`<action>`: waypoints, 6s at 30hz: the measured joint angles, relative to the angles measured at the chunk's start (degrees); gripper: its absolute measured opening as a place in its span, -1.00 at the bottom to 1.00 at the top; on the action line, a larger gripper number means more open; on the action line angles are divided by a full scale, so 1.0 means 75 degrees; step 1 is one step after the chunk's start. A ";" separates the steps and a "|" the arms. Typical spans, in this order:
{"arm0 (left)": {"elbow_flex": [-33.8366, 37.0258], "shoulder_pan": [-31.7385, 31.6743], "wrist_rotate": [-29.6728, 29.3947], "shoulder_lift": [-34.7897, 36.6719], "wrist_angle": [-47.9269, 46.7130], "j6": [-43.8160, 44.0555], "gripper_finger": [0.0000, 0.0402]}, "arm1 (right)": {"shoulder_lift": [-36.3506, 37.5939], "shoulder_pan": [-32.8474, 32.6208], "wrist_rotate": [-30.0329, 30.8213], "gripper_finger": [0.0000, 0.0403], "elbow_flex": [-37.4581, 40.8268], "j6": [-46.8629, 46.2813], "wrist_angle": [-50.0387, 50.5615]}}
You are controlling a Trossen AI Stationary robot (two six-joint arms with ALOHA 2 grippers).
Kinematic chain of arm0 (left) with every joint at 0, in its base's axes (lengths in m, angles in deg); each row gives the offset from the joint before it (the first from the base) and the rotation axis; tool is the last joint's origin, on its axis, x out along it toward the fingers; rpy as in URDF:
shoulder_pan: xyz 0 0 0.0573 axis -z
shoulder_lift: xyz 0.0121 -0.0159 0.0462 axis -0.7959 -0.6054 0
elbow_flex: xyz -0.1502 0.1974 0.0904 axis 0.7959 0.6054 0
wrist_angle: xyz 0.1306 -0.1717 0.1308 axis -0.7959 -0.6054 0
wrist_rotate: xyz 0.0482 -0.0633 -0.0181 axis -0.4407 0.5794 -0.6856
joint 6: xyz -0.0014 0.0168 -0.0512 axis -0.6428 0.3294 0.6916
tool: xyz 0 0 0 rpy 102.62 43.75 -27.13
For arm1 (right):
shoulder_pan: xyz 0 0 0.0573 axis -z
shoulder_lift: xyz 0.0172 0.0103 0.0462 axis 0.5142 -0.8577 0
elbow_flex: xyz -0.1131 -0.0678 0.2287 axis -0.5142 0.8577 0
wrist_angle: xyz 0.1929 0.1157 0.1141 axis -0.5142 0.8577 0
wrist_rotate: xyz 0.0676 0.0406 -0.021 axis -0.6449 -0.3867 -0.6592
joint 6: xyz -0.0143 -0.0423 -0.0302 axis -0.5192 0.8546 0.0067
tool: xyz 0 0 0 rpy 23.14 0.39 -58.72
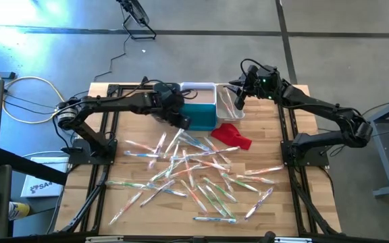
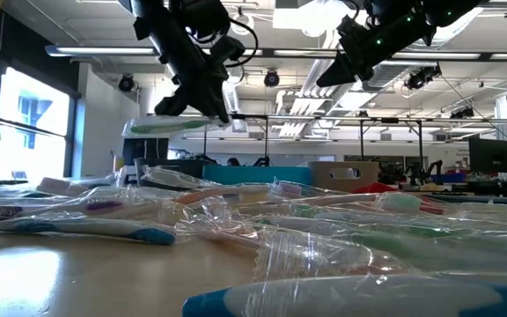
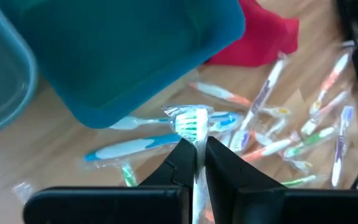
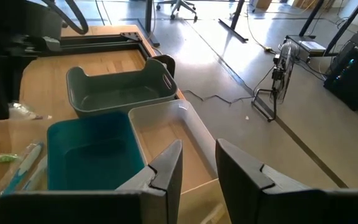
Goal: Pick & Place Toothbrushes
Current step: Put the green toothbrush into the transparent bin, then put the blue toothbrush into the gray bin
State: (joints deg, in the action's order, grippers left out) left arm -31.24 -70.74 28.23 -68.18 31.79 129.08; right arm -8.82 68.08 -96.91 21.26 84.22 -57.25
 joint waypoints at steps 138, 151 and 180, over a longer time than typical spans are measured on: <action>-0.3980 -0.2585 0.0399 -0.4150 0.1576 -0.5872 -0.73 | 0.0015 -0.0001 0.1996 -0.67 0.0000 -0.0694 0.0646; -0.3979 -0.2594 0.0246 -0.4126 0.1546 -0.5729 -0.28 | 0.0015 -0.0001 0.1996 -0.67 0.0000 -0.0666 0.0653; -0.3977 -0.2594 0.0684 -0.1461 0.0223 -0.5715 -0.71 | 0.0015 0.0000 0.1970 -0.67 -0.0001 -0.0460 0.0490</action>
State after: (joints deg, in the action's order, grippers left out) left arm -61.07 -90.20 33.36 -79.14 33.46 86.21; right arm -8.71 68.08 -82.13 21.25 80.77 -53.58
